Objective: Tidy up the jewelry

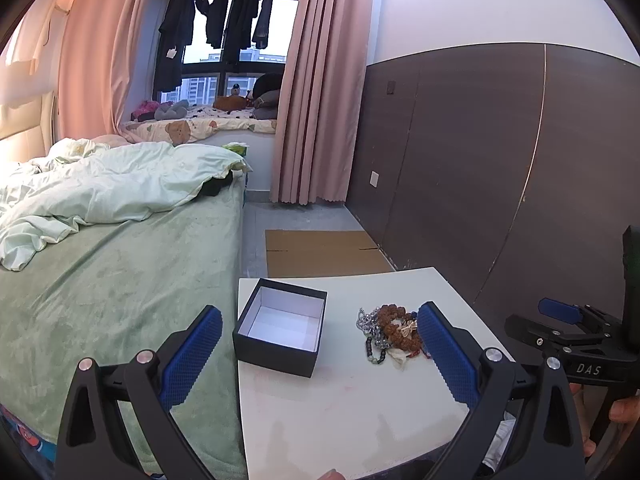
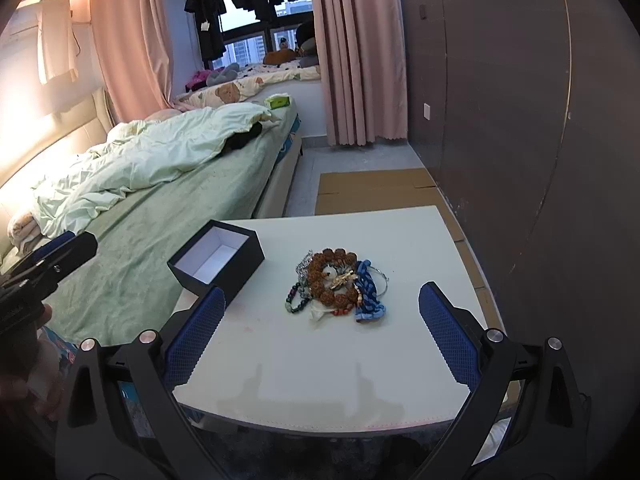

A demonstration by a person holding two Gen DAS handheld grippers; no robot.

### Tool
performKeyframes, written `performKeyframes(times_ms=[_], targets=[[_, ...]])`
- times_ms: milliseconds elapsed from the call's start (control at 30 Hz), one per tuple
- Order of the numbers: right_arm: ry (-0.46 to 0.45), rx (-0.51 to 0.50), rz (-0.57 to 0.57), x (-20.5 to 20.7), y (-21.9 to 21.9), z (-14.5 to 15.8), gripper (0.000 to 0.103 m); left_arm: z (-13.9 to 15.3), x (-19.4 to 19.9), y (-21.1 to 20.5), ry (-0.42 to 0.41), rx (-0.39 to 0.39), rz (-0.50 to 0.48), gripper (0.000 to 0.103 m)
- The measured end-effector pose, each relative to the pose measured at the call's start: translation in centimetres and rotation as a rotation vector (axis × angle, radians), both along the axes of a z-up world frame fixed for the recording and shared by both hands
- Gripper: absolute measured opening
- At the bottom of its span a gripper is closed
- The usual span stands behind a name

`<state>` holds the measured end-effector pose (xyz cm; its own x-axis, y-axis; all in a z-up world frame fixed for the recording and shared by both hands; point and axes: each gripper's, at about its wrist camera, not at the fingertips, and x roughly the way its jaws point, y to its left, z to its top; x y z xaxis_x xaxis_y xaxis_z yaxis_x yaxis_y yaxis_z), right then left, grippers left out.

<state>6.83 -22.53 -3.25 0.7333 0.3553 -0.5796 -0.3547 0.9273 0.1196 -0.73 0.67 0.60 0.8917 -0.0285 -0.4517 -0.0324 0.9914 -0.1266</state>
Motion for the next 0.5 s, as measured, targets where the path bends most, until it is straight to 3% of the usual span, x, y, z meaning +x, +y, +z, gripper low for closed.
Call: performKeyframes(times_ms=[500], targets=[[-0.020,0.059,-0.083,1.4,-0.2,1.1,0.097,0.0,2.9,-0.6,0.027,-0.044,0.005,0.095]])
